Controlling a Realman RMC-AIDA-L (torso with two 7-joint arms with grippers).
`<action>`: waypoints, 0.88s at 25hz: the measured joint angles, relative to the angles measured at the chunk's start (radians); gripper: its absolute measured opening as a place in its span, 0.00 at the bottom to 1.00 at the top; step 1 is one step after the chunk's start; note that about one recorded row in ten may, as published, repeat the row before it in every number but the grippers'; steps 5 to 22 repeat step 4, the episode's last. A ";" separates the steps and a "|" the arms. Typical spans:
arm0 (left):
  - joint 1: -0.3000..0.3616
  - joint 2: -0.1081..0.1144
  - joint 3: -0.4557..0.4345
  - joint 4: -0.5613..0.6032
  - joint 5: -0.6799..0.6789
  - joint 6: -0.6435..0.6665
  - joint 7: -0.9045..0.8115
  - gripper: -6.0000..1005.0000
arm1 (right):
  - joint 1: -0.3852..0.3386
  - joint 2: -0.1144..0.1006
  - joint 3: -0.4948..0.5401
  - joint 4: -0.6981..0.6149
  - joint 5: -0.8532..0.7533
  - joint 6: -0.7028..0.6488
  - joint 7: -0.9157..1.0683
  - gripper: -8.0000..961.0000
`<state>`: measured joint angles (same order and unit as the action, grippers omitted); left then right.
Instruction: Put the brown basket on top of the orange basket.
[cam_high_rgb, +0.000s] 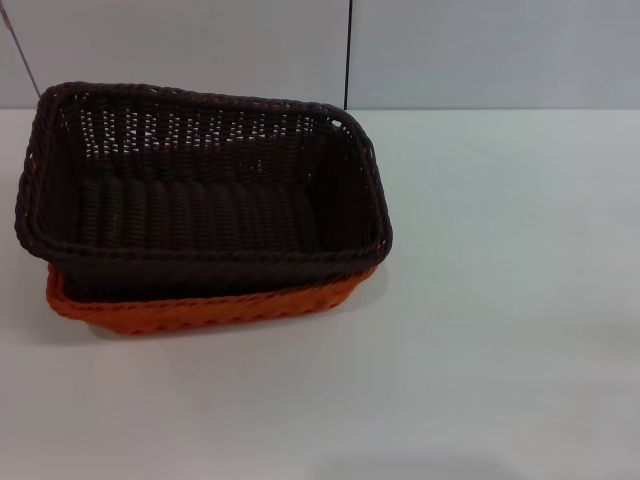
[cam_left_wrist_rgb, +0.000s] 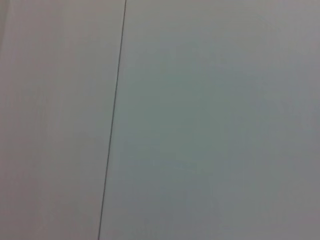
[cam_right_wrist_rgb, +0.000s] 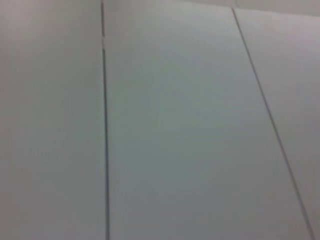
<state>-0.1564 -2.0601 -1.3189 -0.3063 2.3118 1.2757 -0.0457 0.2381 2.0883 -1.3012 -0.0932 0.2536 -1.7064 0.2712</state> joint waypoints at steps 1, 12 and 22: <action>0.000 0.000 0.002 0.000 0.002 0.000 0.000 0.78 | 0.000 0.001 0.014 0.011 0.001 0.002 0.000 0.76; 0.000 0.000 0.003 0.003 0.009 0.005 0.000 0.78 | 0.000 0.002 0.049 0.038 0.008 0.004 0.001 0.76; 0.000 0.000 0.003 0.003 0.009 0.005 0.000 0.78 | 0.000 0.002 0.049 0.038 0.008 0.004 0.001 0.76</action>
